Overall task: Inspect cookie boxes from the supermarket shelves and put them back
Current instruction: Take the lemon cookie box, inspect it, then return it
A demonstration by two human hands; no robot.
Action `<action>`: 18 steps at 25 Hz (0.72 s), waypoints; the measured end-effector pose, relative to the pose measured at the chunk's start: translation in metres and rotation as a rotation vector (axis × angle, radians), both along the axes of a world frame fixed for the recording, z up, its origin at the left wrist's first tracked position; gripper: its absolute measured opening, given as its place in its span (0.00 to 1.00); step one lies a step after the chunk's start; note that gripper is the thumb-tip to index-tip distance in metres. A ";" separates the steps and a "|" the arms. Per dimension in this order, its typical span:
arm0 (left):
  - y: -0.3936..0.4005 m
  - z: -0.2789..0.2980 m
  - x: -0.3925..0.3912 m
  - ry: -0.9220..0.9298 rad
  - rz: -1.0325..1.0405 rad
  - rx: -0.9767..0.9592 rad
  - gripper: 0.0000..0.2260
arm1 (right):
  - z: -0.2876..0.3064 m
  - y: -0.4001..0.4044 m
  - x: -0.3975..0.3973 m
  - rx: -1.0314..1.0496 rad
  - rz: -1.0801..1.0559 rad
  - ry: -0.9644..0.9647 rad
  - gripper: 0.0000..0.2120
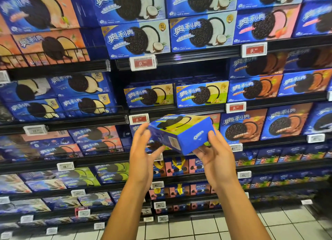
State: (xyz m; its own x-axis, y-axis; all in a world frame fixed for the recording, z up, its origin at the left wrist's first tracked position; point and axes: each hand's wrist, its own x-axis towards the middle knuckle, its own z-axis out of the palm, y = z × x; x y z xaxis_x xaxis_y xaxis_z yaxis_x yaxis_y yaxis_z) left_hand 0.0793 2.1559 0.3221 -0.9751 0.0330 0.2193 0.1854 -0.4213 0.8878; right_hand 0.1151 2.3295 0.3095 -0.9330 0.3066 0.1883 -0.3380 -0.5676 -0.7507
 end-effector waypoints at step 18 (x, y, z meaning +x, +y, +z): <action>-0.018 -0.009 -0.013 0.038 -0.019 0.224 0.21 | 0.008 0.043 -0.009 0.155 -0.049 -0.145 0.16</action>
